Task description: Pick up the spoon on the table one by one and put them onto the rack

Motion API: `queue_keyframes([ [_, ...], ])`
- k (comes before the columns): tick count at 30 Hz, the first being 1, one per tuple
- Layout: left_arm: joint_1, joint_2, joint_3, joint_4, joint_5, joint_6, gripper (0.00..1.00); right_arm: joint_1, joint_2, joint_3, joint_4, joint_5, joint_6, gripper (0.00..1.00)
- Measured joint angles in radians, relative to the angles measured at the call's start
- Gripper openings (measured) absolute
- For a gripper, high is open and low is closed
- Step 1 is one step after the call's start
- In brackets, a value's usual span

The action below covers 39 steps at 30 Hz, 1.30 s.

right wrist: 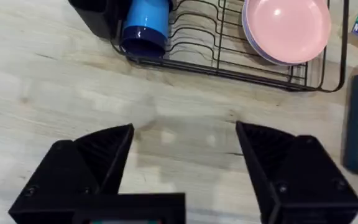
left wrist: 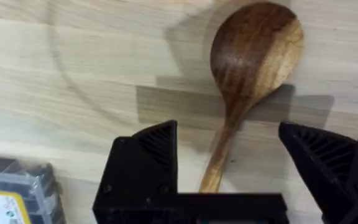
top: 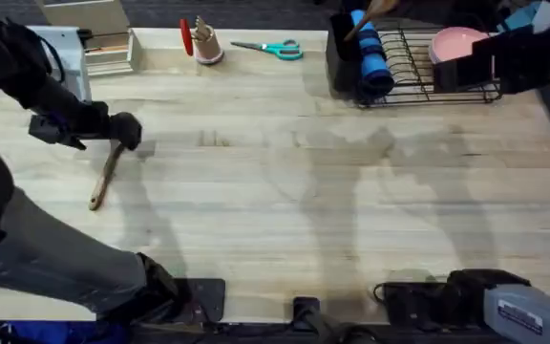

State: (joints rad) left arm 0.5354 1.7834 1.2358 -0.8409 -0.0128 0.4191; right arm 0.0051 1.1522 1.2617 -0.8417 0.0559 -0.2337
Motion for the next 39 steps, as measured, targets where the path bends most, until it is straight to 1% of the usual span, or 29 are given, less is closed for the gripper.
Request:
queue_keyframes([
  [5,0.000,0.050,0.000,-0.008,0.020,0.000,0.994,0.000,0.000,0.000,0.000,0.000,0.000,0.996],
  [13,0.001,0.050,0.001,-0.013,0.023,0.000,0.994,0.000,0.000,0.000,0.000,0.000,0.000,0.996],
  [22,0.001,0.050,0.003,-0.057,0.017,-0.001,0.993,0.000,0.000,0.000,0.000,0.000,0.000,0.996],
  [39,0.001,0.050,0.003,-0.049,0.021,0.003,0.993,0.000,0.000,0.000,0.000,0.000,0.000,0.996],
])
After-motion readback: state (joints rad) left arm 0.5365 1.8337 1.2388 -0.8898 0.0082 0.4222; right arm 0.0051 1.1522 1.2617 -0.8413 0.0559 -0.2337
